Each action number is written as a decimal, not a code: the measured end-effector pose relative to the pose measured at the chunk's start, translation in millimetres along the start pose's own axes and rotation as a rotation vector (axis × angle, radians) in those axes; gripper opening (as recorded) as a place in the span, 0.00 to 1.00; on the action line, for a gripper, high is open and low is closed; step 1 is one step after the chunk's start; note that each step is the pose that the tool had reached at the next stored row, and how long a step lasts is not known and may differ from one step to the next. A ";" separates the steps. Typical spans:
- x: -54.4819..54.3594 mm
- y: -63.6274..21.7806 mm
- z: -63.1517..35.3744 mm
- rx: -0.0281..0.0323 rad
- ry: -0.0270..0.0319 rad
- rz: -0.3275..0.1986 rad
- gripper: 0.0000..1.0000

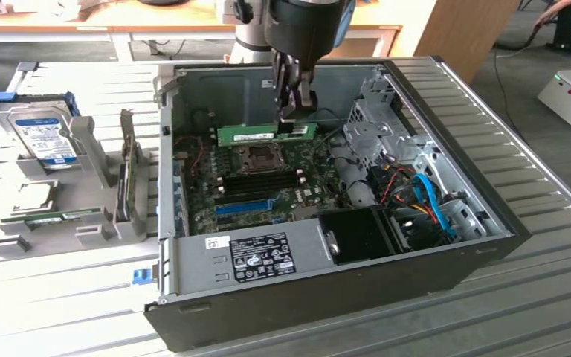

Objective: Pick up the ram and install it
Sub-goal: 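Pick up the ram and move it above insertion slot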

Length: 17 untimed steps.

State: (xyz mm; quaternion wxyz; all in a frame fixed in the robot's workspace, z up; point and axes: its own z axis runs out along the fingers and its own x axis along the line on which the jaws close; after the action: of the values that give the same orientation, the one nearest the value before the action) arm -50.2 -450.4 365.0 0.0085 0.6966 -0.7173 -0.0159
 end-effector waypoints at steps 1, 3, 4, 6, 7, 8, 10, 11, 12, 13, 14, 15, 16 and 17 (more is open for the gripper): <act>0.0 -0.1 1.5 0.0000 0.0000 0.000 0.12; 0.0 -0.1 2.7 0.0000 0.0001 0.000 0.12; 0.0 -0.1 2.7 0.0000 0.0002 0.000 0.12; 0.0 -0.1 2.7 0.0000 0.0002 0.000 0.12; 0.0 -0.1 2.8 0.0000 0.0001 0.000 0.12; 0.0 -0.1 2.8 0.0000 0.0000 0.000 0.12; -0.5 -0.2 3.4 0.0002 -0.0005 0.000 0.12; -1.4 -0.1 3.6 0.0001 -0.0003 0.000 0.12; -2.5 -0.1 3.9 0.0001 -0.0003 0.000 0.12; -3.8 0.0 4.2 0.0001 -0.0004 0.000 0.12; -5.4 0.0 4.6 0.0001 -0.0004 0.000 0.12; -7.2 0.0 4.8 0.0001 -0.0003 0.000 0.12; -9.1 0.1 5.2 0.0000 -0.0004 0.000 0.12; -11.1 0.1 5.5 0.0000 -0.0004 0.000 0.12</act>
State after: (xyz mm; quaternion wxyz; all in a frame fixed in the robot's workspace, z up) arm -50.2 -439.3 359.6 0.0083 0.6966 -0.7173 -0.0161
